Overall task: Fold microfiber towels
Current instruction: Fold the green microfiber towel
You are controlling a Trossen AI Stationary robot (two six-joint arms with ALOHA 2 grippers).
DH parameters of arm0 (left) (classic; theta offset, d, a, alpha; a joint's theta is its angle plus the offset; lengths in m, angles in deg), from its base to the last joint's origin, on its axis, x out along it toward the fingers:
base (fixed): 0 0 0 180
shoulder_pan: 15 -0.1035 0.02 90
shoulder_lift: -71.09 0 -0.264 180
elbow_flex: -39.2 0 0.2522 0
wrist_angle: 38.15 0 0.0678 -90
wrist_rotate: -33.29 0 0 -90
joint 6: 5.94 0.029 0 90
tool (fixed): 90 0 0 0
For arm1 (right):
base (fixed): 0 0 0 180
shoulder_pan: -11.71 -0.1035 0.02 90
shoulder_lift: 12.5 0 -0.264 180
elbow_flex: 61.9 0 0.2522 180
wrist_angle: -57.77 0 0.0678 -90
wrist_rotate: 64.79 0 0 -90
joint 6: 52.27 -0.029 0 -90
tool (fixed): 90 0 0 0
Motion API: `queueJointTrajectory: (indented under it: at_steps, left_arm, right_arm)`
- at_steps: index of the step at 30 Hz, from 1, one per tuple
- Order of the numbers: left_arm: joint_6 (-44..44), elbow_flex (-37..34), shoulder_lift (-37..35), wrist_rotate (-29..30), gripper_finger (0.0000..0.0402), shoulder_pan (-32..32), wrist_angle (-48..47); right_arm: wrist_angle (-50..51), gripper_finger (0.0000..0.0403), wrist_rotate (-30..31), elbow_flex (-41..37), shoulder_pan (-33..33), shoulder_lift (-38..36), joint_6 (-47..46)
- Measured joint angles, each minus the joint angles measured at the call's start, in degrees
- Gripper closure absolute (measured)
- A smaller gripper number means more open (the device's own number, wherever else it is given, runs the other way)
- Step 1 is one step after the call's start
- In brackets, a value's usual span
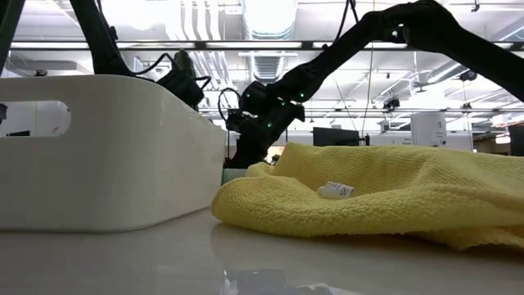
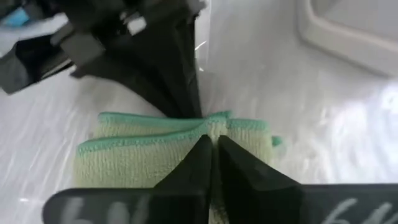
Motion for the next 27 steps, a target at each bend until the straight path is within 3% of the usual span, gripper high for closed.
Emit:
queueJointTrajectory:
  at_steps: [7,23,27]
  left_arm:
    - [1.01,-0.09,0.15,-1.12,0.0394,-0.02,0.02]
    - [0.9,0.01,-1.95,0.16,0.0393,0.0,-2.38]
    - [0.78,0.0,-4.76,0.17,0.0373,0.0,-5.29]
  right_arm:
    - [-2.7,0.0394,9.44,1.02,0.26,0.07,-1.3]
    - [-9.06,0.0394,12.09,-4.38,0.35,0.2,-3.19]
    - [-9.08,0.0394,12.11,-4.38,0.37,0.2,-3.33]
